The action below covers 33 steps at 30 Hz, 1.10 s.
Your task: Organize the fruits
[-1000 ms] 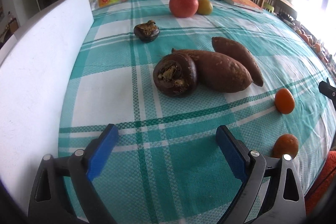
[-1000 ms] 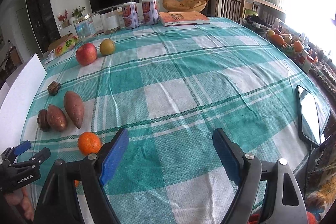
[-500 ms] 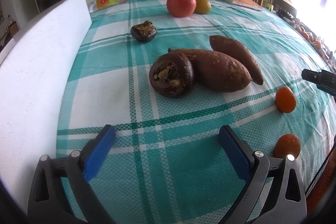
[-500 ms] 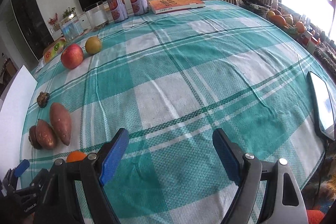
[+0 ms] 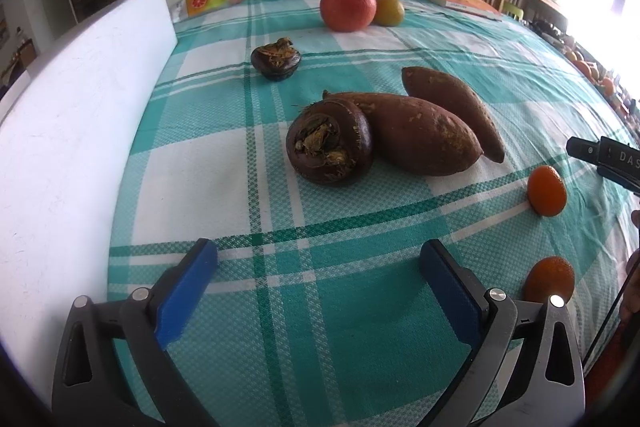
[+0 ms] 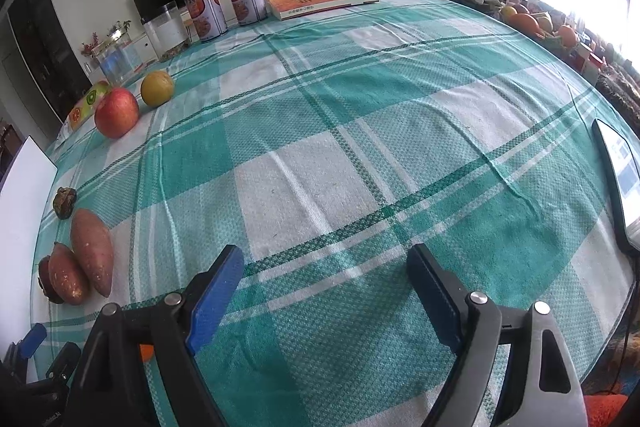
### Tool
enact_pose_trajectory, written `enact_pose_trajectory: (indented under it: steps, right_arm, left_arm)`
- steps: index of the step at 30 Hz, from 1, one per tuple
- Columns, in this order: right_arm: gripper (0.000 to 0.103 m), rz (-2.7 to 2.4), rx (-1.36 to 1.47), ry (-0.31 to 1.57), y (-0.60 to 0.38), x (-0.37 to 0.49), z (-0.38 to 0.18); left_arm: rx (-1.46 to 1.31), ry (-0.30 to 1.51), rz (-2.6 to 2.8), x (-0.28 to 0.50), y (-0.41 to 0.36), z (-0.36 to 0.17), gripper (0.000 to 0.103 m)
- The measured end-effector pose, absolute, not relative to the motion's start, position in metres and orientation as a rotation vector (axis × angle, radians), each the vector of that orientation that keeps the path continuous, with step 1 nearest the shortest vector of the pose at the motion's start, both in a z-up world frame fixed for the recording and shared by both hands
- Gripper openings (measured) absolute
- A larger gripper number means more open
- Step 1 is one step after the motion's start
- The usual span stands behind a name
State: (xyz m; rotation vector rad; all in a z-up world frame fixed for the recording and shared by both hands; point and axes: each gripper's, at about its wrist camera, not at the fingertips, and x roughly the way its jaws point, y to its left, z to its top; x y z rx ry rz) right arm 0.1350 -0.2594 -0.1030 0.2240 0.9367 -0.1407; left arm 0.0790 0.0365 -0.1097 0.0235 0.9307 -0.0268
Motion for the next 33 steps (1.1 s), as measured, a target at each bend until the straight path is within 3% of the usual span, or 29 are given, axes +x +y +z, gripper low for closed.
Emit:
enact_pose_trajectory:
  steps: [16, 33]
  right_arm:
    - [0.09, -0.13, 0.246, 0.925, -0.259, 0.133, -0.102]
    - [0.09, -0.076, 0.251, 0.698, -0.255, 0.105, -0.064]
  left_arm:
    - [0.023, 0.931, -0.027, 0.079, 0.037, -0.11, 0.102]
    - [0.023, 0.93, -0.028, 0.079, 0.037, -0.11, 0.102]
